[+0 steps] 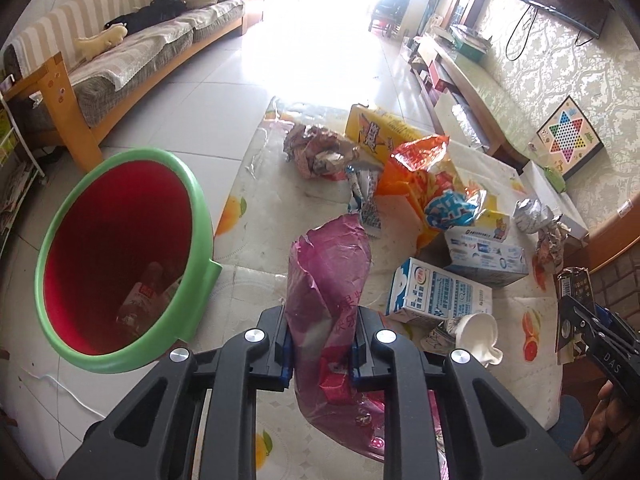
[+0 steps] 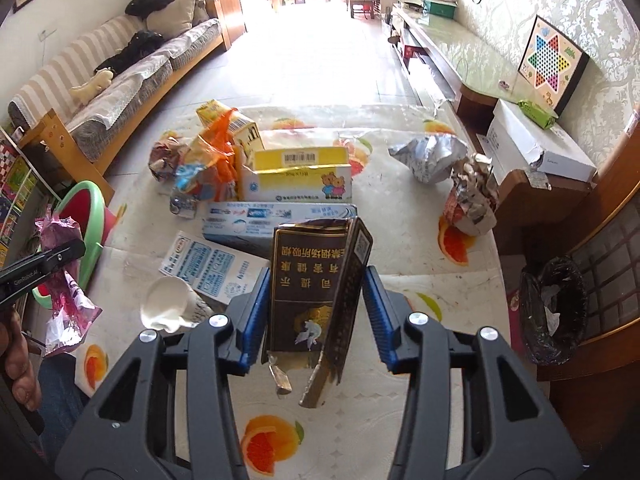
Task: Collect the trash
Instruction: 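Carry the pink wrapper and brown box over the red bin and release both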
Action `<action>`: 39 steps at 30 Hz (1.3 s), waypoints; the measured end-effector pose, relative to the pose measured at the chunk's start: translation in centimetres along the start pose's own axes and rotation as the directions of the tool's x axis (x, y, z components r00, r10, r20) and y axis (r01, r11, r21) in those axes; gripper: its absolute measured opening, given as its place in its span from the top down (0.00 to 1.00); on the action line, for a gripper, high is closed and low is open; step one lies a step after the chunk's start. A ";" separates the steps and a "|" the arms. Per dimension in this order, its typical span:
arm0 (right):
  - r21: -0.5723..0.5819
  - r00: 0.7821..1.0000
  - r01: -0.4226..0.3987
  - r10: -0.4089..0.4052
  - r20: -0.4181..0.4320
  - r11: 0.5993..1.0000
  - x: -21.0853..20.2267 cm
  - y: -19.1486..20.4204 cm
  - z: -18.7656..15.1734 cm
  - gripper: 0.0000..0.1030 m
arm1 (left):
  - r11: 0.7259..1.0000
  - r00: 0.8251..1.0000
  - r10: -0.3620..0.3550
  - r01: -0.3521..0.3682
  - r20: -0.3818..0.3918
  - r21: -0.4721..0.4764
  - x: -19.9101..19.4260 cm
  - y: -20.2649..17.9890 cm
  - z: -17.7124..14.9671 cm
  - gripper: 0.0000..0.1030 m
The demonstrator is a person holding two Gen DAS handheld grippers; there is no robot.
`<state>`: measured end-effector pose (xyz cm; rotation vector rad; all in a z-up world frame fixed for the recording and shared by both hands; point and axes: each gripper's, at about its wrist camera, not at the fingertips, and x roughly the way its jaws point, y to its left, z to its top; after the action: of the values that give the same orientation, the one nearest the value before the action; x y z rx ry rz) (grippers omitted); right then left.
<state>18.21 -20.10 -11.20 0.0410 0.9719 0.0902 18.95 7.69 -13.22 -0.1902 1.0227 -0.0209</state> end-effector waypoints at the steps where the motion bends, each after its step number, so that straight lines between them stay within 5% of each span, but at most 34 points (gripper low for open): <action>1: -0.008 1.000 -0.008 0.008 0.012 1.000 -0.6 0.6 0.3 0.57 | 1.000 1.000 -0.004 0.004 0.012 -0.002 -0.6 0.3 0.3 0.83; 17: -0.197 0.988 -0.114 0.133 0.084 0.974 -3.6 13.4 2.8 0.57 | 0.994 0.984 0.100 -0.091 0.144 -0.068 -7.4 9.4 2.1 0.83; 28: -0.320 0.973 -0.197 0.225 0.052 0.927 -2.5 22.7 3.4 0.57 | 0.974 0.975 0.182 -0.160 0.126 -0.163 -7.4 16.8 2.9 0.83; 39: -0.369 0.967 -0.230 0.253 0.016 0.901 -0.6 27.3 4.4 0.57 | 0.958 0.969 0.217 -0.188 0.119 -0.216 -5.9 20.8 4.4 0.77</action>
<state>19.93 7.02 -6.19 -0.1775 0.8692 0.4961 18.09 29.40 -9.52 -0.2685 0.8978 0.2819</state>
